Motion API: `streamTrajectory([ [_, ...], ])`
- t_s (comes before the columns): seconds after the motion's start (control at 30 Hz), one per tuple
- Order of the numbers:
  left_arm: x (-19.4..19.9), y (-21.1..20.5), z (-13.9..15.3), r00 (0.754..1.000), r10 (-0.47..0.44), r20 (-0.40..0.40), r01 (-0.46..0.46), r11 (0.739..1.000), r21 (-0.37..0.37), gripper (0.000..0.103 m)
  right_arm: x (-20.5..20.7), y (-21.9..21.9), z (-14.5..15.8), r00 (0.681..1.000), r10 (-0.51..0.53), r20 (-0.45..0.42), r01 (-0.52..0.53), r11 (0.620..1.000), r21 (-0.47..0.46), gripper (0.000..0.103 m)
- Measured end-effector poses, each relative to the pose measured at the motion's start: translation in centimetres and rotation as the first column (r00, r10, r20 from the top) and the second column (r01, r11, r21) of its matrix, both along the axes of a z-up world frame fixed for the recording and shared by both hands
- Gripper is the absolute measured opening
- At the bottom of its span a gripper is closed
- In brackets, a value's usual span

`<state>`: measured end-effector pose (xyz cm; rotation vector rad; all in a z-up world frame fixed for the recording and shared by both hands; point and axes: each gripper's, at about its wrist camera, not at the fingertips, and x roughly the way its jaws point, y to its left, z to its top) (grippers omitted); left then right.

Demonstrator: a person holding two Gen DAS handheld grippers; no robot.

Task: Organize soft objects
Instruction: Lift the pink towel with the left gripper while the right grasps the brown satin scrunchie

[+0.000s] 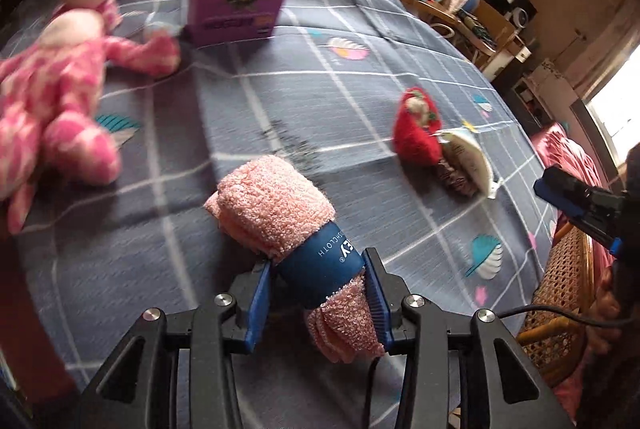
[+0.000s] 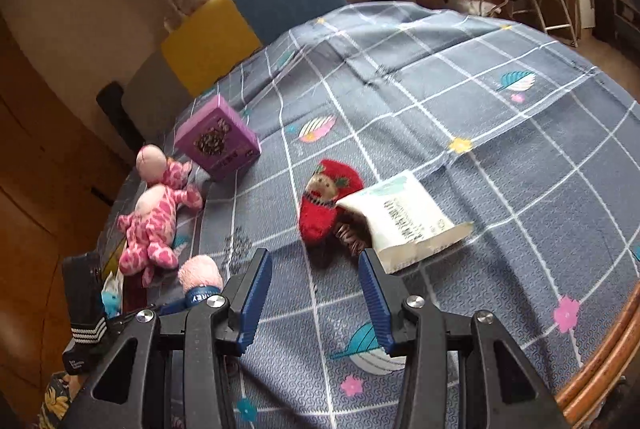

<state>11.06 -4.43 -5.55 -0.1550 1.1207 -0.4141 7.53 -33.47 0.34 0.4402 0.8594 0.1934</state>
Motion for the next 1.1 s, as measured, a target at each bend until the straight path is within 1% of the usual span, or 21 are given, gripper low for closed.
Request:
streamTrajectory([
  [0.07,-0.3,1.5,-0.9,0.999,0.033,-0.015,-0.033,0.999,0.005,0.044,1.2,1.1,-1.3,0.992,0.074,-0.102,-0.072,0.997,0.024,0.046],
  [0.1,-0.4,2.0,-1.3,0.999,0.044,-0.023,-0.044,0.999,-0.020,0.044,1.8,1.7,-2.1,0.983,0.104,-0.154,-0.097,0.994,0.049,0.046],
  [0.13,-0.4,2.5,-1.5,0.998,0.054,-0.027,-0.056,0.997,-0.052,0.044,2.4,2.3,-2.9,0.970,0.127,-0.206,-0.119,0.992,0.050,0.046],
  [0.17,-0.5,2.8,-1.5,0.998,0.062,-0.029,-0.064,0.996,-0.067,0.044,2.9,3.0,-3.3,0.958,0.145,-0.246,-0.143,0.989,0.024,0.046],
  [0.2,-0.6,2.9,-1.6,0.998,0.065,-0.028,-0.067,0.995,-0.076,0.044,3.3,3.4,-3.6,0.954,0.155,-0.258,-0.158,0.987,0.011,0.046],
  [0.27,-0.7,2.8,-1.7,0.997,0.068,-0.024,-0.070,0.994,-0.085,0.045,4.2,4.0,-4.0,0.944,0.175,-0.280,-0.178,0.984,0.016,0.046],
  [0.33,-0.9,2.9,-1.7,0.997,0.069,-0.018,-0.070,0.993,-0.091,0.045,5.5,4.2,-4.6,0.937,0.165,-0.309,-0.177,0.984,-0.014,0.046],
  [0.4,-1.1,3.0,-1.7,0.997,0.073,-0.017,-0.074,0.992,-0.100,0.045,6.9,4.0,-5.0,0.935,0.135,-0.328,-0.163,0.985,-0.059,0.046],
  [0.47,-1.1,3.2,-1.7,0.997,0.076,-0.019,-0.077,0.991,-0.110,0.045,8.0,3.0,-5.3,0.938,0.067,-0.340,-0.105,0.990,-0.094,0.046],
  [0.53,-1.0,3.3,-1.7,0.997,0.077,-0.018,-0.079,0.990,-0.116,0.045,8.8,2.0,-4.8,0.952,0.013,-0.306,-0.053,0.991,-0.121,0.046],
  [0.6,-1.0,3.2,-1.7,0.997,0.075,-0.013,-0.076,0.991,-0.113,0.046,9.2,1.4,-4.3,0.961,-0.014,-0.275,-0.033,0.986,-0.163,0.046],
  [0.67,-1.0,3.3,-1.8,0.997,0.076,-0.014,-0.077,0.990,-0.118,0.046,9.4,1.6,-4.0,0.966,-0.033,-0.258,-0.034,0.967,-0.252,0.046],
  [0.7,-1.1,3.4,-1.8,0.997,0.077,-0.015,-0.078,0.989,-0.123,0.046,9.5,1.6,-3.9,0.968,-0.032,-0.249,-0.040,0.960,-0.279,0.046],
  [0.8,-1.1,3.5,-1.9,0.997,0.078,-0.016,-0.079,0.989,-0.127,0.046,9.4,2.0,-3.6,0.966,0.040,-0.257,-0.108,0.961,-0.256,0.046],
  [0.87,-1.2,3.5,-1.8,0.997,0.077,-0.014,-0.078,0.989,-0.127,0.046,9.3,3.1,-3.5,0.959,0.107,-0.264,-0.180,0.945,-0.272,0.046],
  [0.97,-1.2,3.6,-1.9,0.997,0.077,-0.014,-0.078,0.989,-0.129,0.046,9.2,4.9,-3.8,0.932,0.199,-0.302,-0.290,0.909,-0.298,0.046],
  [1.03,-1.2,3.6,-1.8,0.997,0.076,-0.014,-0.077,0.988,-0.130,0.046,9.4,5.9,-4.3,0.917,0.227,-0.327,-0.339,0.875,-0.345,0.046],
  [1.1,-1.2,3.5,-1.9,0.997,0.077,-0.014,-0.078,0.989,-0.129,0.047,9.6,6.4,-4.8,0.907,0.229,-0.353,-0.364,0.848,-0.386,0.046],
])
